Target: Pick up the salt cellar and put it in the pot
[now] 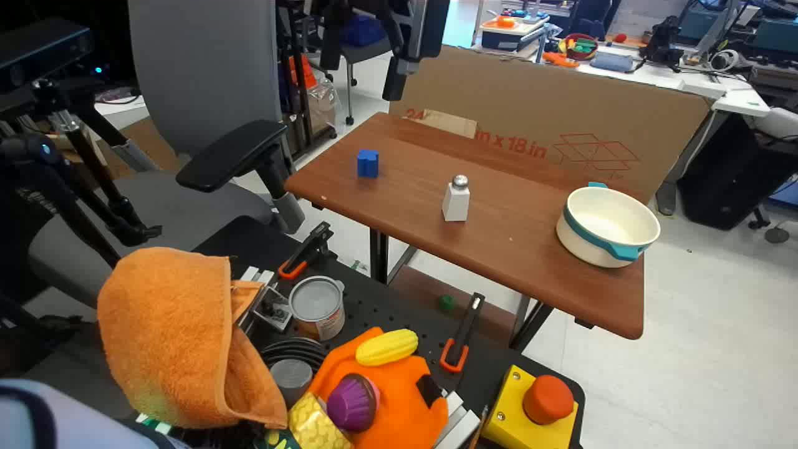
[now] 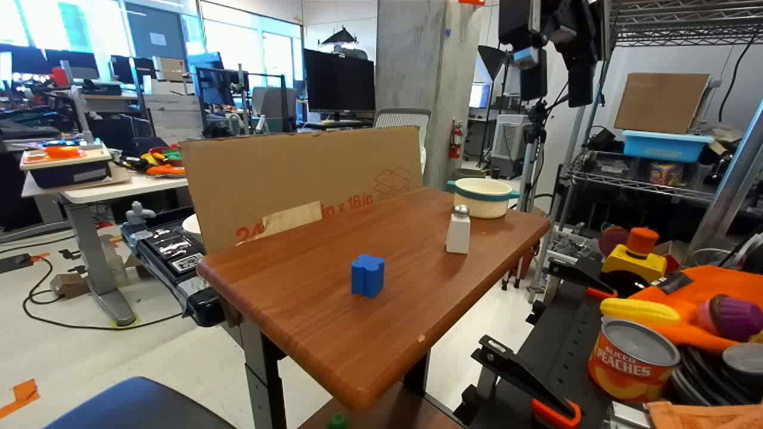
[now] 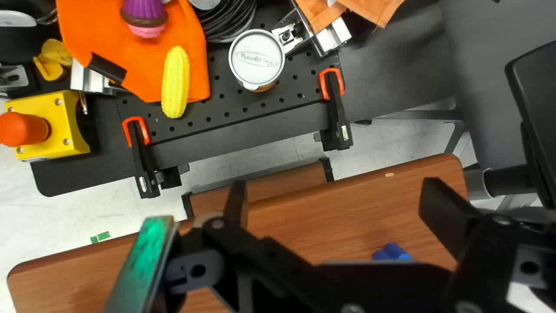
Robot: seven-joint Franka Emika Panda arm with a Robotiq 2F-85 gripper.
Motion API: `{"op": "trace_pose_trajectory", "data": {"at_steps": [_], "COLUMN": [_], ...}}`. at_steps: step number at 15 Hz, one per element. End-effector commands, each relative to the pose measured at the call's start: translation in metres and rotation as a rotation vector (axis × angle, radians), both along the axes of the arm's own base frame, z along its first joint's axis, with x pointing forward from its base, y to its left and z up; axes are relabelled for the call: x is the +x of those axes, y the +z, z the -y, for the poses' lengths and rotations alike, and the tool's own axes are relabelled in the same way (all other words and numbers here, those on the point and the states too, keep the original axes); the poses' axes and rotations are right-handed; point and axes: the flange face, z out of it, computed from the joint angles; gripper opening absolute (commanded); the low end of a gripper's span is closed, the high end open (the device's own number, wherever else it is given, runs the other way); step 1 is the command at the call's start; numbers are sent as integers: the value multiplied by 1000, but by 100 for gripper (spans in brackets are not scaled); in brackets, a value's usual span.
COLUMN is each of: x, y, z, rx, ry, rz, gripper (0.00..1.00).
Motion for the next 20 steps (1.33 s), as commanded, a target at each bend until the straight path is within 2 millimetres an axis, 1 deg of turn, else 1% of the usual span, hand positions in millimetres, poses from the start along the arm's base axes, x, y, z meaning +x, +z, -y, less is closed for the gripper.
{"op": "trace_pose_trajectory", "data": {"at_steps": [1,9,11,14,16,20], "x": [0,0,14,39,55,86], "y": [1,1,-9,-33,-53,-96], "z": [0,0,4,15,25,44], "rx": [0,0,-19,-71,-137,-271], "ry": [0,0,-1,39,180,373], "rz": [-1,-1,39,69,86,60], "gripper": [100,100,100,100,100,100]}}
